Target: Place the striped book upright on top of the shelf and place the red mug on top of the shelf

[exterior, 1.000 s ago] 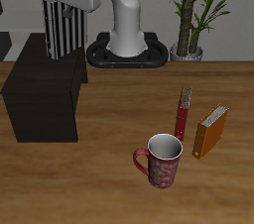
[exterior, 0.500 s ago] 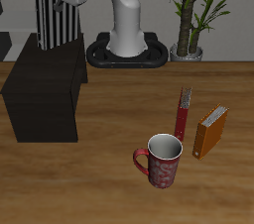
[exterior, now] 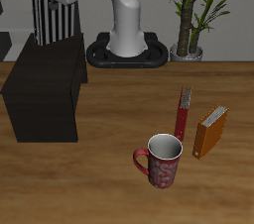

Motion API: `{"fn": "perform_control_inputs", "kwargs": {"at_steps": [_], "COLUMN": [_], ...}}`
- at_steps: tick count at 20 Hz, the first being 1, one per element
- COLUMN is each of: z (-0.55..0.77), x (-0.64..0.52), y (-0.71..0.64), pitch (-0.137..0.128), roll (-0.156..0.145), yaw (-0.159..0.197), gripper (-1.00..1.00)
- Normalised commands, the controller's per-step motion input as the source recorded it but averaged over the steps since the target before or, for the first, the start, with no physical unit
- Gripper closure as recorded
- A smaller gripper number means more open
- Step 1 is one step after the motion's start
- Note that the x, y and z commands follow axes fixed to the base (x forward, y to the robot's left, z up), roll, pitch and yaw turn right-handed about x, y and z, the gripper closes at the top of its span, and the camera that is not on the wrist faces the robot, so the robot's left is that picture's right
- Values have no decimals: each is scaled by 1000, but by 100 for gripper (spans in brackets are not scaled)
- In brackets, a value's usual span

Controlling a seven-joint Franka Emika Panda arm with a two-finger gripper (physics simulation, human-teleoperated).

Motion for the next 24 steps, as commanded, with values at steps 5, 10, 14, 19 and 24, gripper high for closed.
{"fn": "perform_control_inputs", "kwargs": {"at_steps": [5, 10, 14, 19, 24], "z": [81, 45, -33, -110, -10], "x": [-440, -341, -272, -227, -143], "y": [-98, -212, -129, 5, -135], "pitch": [-33, -51, -53, -33, -36], "roll": [95, 63, 74, 55, 11], "yaw": [-39, -29, 45, 66, -31], "gripper": [100, 100, 100, 100, 100]}}
